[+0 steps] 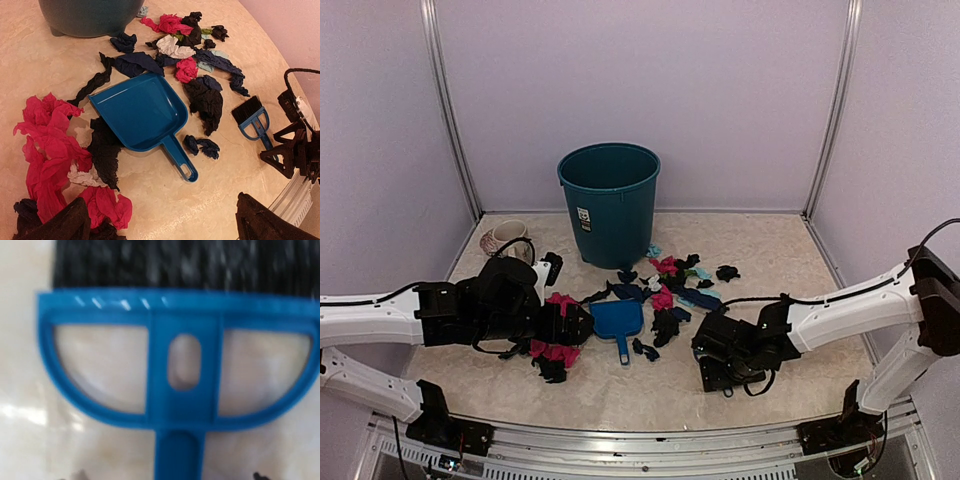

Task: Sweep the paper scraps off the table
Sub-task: Pick up the broom from the center of the board.

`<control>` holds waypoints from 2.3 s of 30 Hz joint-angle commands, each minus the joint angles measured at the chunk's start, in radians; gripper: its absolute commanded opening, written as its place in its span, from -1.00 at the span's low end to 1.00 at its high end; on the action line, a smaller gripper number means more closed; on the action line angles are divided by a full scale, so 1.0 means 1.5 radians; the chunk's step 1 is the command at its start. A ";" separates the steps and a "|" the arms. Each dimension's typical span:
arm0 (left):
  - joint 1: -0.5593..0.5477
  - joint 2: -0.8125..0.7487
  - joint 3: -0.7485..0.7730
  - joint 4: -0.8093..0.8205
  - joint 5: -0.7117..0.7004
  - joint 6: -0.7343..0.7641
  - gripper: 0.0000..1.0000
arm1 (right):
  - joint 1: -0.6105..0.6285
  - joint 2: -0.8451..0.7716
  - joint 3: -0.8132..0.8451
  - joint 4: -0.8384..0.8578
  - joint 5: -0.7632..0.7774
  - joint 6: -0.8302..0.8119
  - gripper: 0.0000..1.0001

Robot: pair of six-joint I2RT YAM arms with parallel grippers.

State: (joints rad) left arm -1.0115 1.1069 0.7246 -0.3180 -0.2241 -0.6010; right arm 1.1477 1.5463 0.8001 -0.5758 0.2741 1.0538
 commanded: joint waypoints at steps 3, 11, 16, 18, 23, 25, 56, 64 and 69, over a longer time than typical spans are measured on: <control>-0.005 -0.001 0.012 0.016 0.007 0.007 0.98 | 0.016 0.017 -0.004 -0.061 0.032 0.081 0.56; -0.005 -0.018 0.002 0.015 0.005 -0.003 0.97 | 0.016 0.010 -0.042 0.007 -0.002 0.100 0.51; -0.004 -0.021 0.002 0.015 0.004 -0.005 0.97 | 0.016 0.022 -0.044 0.015 -0.004 0.104 0.44; -0.005 -0.021 0.003 0.015 0.004 -0.004 0.97 | 0.016 0.024 -0.041 0.009 0.001 0.104 0.39; -0.005 -0.015 0.002 0.017 0.004 -0.004 0.97 | 0.016 0.047 -0.017 -0.027 0.025 0.091 0.24; -0.005 -0.014 0.001 0.018 0.005 -0.005 0.97 | 0.016 0.061 -0.004 -0.036 0.032 0.080 0.18; -0.004 0.009 0.021 0.017 -0.008 -0.001 0.97 | 0.018 0.068 0.027 -0.086 0.092 0.054 -0.96; -0.002 0.016 0.045 0.017 -0.016 -0.001 0.97 | 0.018 -0.025 0.043 -0.144 0.159 0.034 -1.00; 0.014 0.015 0.055 0.022 0.002 0.002 0.97 | 0.017 -0.108 0.030 -0.085 0.182 -0.070 -1.00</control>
State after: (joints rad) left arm -1.0077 1.1271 0.7750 -0.3050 -0.2253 -0.6018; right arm 1.1698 1.4837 0.8555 -0.7456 0.4820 1.0863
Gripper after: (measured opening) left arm 0.987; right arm 0.132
